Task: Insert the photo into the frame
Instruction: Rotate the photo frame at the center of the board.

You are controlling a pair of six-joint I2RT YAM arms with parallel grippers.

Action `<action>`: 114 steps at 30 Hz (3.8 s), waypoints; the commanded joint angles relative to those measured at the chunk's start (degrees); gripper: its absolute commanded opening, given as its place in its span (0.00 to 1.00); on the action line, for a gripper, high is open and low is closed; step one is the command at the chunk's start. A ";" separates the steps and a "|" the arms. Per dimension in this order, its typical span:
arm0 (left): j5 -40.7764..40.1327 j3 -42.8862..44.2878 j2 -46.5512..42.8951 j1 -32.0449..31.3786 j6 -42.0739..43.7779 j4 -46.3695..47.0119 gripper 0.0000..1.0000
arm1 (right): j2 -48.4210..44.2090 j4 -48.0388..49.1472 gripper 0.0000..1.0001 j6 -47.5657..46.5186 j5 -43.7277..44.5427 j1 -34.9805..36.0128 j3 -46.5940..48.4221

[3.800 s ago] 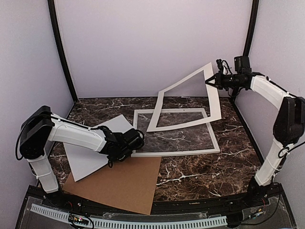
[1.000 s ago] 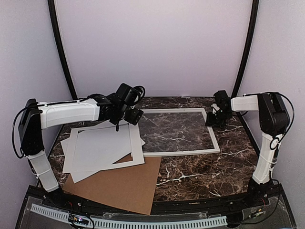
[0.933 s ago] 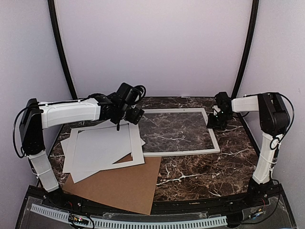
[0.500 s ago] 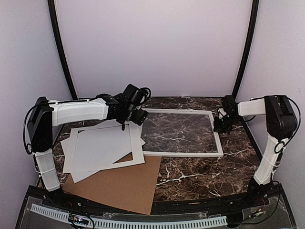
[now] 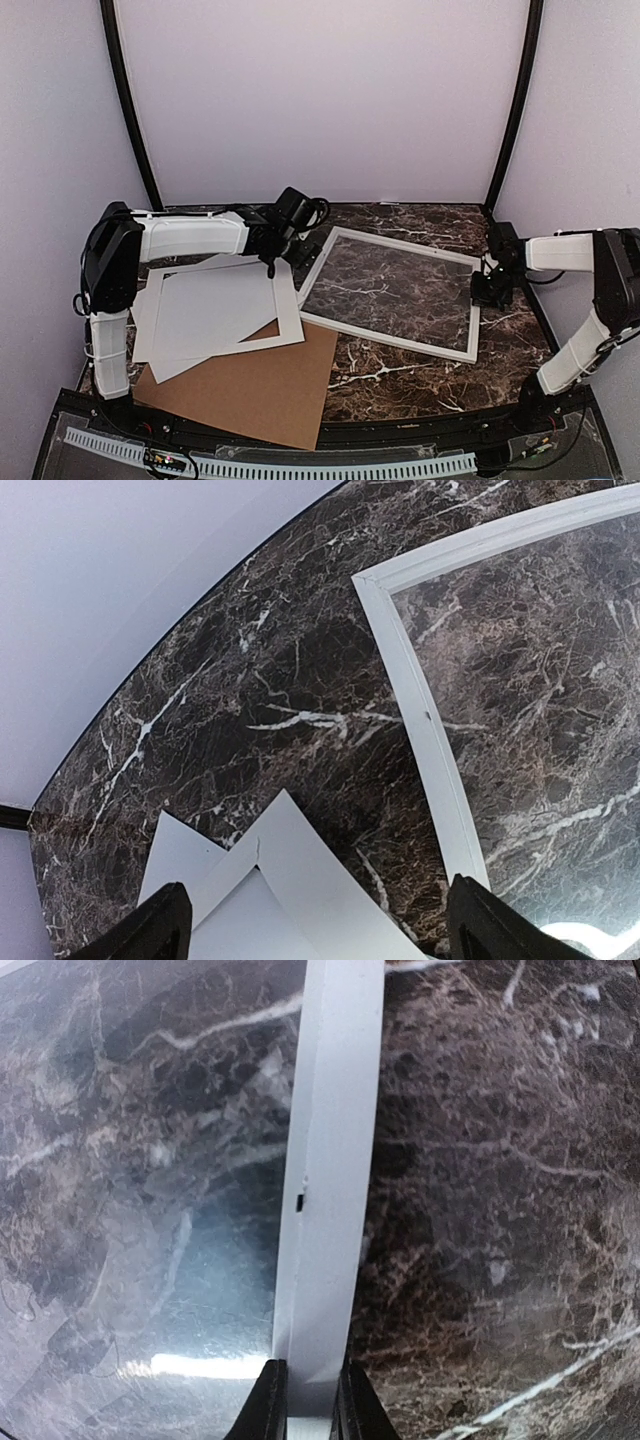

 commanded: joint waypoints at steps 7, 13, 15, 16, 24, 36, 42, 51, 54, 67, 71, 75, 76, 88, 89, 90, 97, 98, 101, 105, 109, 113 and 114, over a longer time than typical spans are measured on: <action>2.07 4.45 2.79 0.21 1.59 -0.12 0.91 | -3.21 -5.29 0.06 -2.43 -5.15 1.27 -0.50; 10.31 10.10 6.41 1.27 -0.45 -3.47 0.85 | -2.65 -6.58 0.06 -1.66 -3.36 0.56 0.63; 13.29 13.21 8.54 2.04 -1.64 -6.29 0.81 | -2.54 -6.68 0.06 -1.64 -3.04 -0.07 0.81; 14.25 15.32 9.29 2.24 -2.42 -8.21 0.80 | -2.57 -6.68 0.06 -1.54 -2.89 -0.41 0.87; 23.91 24.56 16.99 5.81 -6.67 -14.93 0.65 | -1.52 -6.87 0.06 -2.01 -1.80 -2.16 2.22; 35.57 29.25 22.41 7.01 -8.55 -21.19 0.55 | -0.89 -6.34 0.06 -2.93 -0.39 -5.28 2.83; 38.92 28.96 22.70 7.02 -10.27 -22.39 0.52 | -1.11 -5.94 0.06 -2.72 -0.55 -5.28 2.90; 42.91 27.31 22.75 6.75 -11.44 -22.80 0.39 | -2.78 -5.99 0.07 -2.50 -0.75 -7.67 2.59; 42.82 27.01 22.84 6.61 -11.45 -22.76 0.35 | -3.53 -6.11 0.07 -2.57 -0.75 -8.21 2.61; 41.62 29.84 26.11 4.26 -11.66 -23.46 0.29 | -6.03 -3.02 0.08 -0.90 -6.68 -8.53 -1.03; 40.18 31.56 27.31 4.07 -12.97 -23.94 0.31 | -6.99 -1.83 0.08 0.21 -9.04 -8.54 -2.44; 37.37 32.99 27.85 4.08 -13.42 -23.80 0.24 | -7.94 -1.64 0.09 0.93 -9.97 -8.53 -2.85; 37.06 33.56 27.87 4.03 -13.25 -23.72 0.20 | -8.14 -1.53 0.09 1.18 -10.49 -8.54 -2.98; 36.88 40.35 27.95 5.23 -6.95 -21.99 0.00 | -16.28 3.53 0.09 10.58 -16.66 -3.63 -12.42; 36.89 40.41 28.18 5.59 -6.05 -21.72 0.00 | -17.29 4.10 0.09 11.78 -16.66 -2.11 -13.35; 36.82 40.43 28.29 5.77 -4.80 -21.15 0.00 | -18.15 4.53 0.10 12.92 -16.67 -1.04 -14.19; 34.55 42.40 31.41 6.73 3.05 -19.90 0.00 | -22.48 4.95 0.31 17.54 -16.75 4.83 -17.79; 34.16 43.31 31.84 6.78 4.42 -19.59 0.00 | -23.25 4.27 0.35 17.62 -16.69 5.11 -17.77; 31.86 45.42 33.89 7.45 5.77 -18.35 0.06 | -26.49 0.36 0.46 16.88 -13.60 5.19 -15.90; 26.34 46.38 33.13 7.84 4.93 -13.00 0.46 | -28.44 -4.38 0.61 14.83 -5.39 4.90 -10.33; 21.54 46.16 29.58 7.79 2.48 -8.13 0.82 | -24.00 -5.14 0.77 11.87 0.36 4.33 -3.07; 18.58 42.88 24.13 7.72 -1.58 -6.92 0.93 | -15.22 0.78 0.81 6.90 2.57 1.43 2.68; 18.28 40.73 21.93 7.67 -3.85 -7.51 0.93 | -12.72 1.95 0.81 5.54 2.70 0.58 4.72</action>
